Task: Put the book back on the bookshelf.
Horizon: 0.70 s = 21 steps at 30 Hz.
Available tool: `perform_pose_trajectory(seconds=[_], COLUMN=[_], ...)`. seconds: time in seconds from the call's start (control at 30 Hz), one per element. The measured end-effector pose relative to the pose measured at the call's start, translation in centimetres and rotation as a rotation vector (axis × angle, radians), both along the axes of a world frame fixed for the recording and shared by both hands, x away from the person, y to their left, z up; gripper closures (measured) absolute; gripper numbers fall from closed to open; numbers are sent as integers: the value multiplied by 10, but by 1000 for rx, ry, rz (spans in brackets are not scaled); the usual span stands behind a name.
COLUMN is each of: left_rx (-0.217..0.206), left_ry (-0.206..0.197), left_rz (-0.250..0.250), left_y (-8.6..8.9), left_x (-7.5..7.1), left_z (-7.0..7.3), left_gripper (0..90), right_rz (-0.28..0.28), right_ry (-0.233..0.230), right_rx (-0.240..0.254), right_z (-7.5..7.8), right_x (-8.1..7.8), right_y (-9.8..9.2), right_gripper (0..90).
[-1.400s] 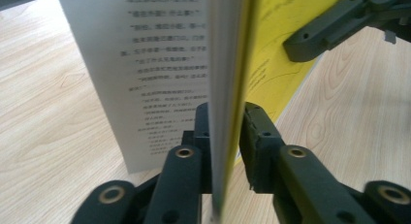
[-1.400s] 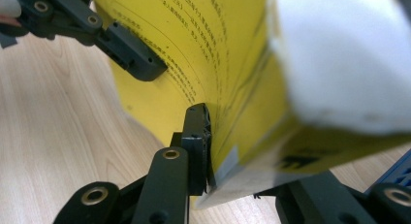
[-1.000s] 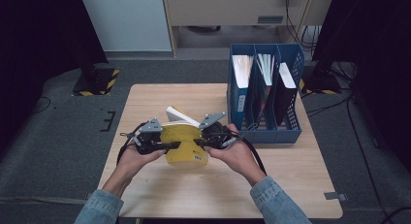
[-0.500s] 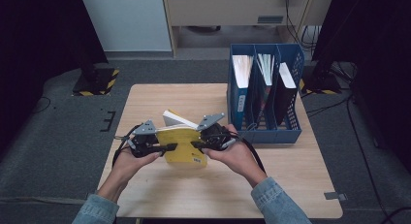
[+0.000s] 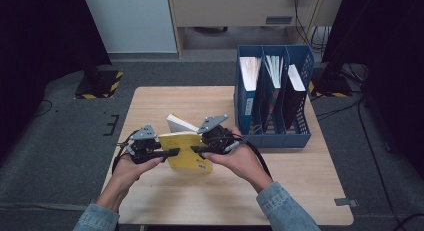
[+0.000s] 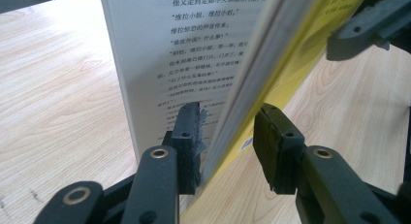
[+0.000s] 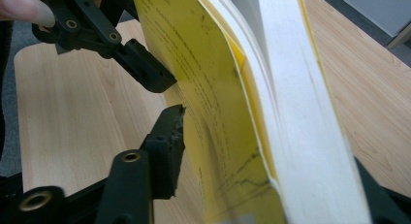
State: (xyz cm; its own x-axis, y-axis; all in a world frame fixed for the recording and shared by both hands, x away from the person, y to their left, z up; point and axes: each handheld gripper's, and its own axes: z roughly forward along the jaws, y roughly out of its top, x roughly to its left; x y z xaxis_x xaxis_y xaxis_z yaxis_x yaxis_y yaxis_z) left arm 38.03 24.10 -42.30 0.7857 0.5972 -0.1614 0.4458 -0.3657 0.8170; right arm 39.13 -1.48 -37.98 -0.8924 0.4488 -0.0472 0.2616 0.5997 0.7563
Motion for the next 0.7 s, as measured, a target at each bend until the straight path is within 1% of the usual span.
perform_pose_trajectory(seconds=[0.07,0.17,0.23,0.3,0.4,0.47,0.5,0.6,0.67,0.7], left_rx=[-7,-2,5,-4,15,21,28,57,94,124], left_ry=[2,-1,-5,-6,-9,-13,-12,-2,-1,-3], left_rz=[7,16,31,41,75,94,106,128,155,163], left_y=[1,3,5,7,13,18,21,29,34,36], left_x=[0,-1,-1,-2,-4,-8,-10,-16,-18,-18], left_z=[0,-1,-1,-3,-6,-11,-14,-28,-36,-39], left_gripper=[625,619,617,614,592,575,568,548,525,519], right_rz=[12,24,27,33,38,41,45,49,49,48], right_ry=[4,9,8,2,-2,4,6,14,22,24], right_rx=[-3,0,-8,-17,-23,-22,-25,-26,-28,-25], right_z=[1,4,6,7,10,11,11,10,9,8], right_x=[0,1,1,2,3,3,3,7,9,10], right_y=[0,0,2,3,6,8,9,11,12,13], right_gripper=[463,458,468,486,525,537,556,565,570,580])
